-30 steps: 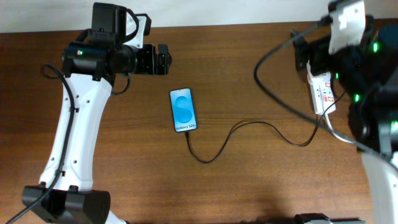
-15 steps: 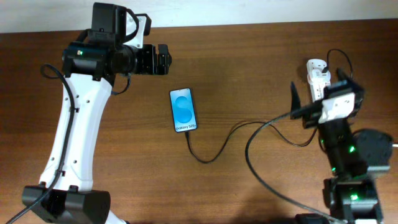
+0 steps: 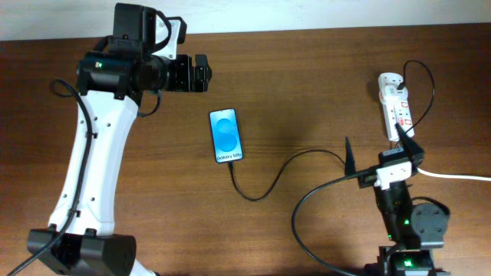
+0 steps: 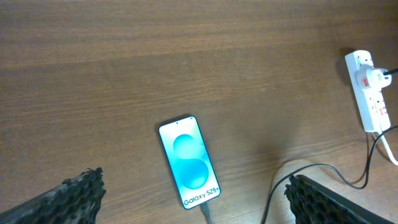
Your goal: Plug charger to phone and switch on socket
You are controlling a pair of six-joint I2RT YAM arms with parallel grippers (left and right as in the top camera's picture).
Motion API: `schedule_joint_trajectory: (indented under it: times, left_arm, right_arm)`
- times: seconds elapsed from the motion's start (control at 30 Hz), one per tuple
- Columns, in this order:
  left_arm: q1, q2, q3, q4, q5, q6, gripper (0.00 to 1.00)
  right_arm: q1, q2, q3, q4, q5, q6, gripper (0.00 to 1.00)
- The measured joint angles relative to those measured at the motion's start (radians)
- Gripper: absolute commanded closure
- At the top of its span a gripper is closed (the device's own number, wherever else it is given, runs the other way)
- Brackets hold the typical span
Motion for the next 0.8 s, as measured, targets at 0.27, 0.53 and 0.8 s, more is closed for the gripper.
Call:
schedule_joint_trajectory:
  times: [0.27,0.53,0.8]
  left_arm:
    - [0.0,0.0,0.0,0.0,0.0,0.0,0.01]
    - [0.0,0.0,0.0,0.0,0.0,0.0,0.01]
    - [0.0,0.0,0.0,0.0,0.0,0.0,0.01]
  right_arm:
    - [0.0,-0.192,-0.097,-0.047,0.009,0.0,0.02]
    - [0.0,-0.4,-0.162,-0.258,0.015,0.0,0.02]
    - [0.0,-0.449,-0.2,-0.317,0.024,0.0,0.02]
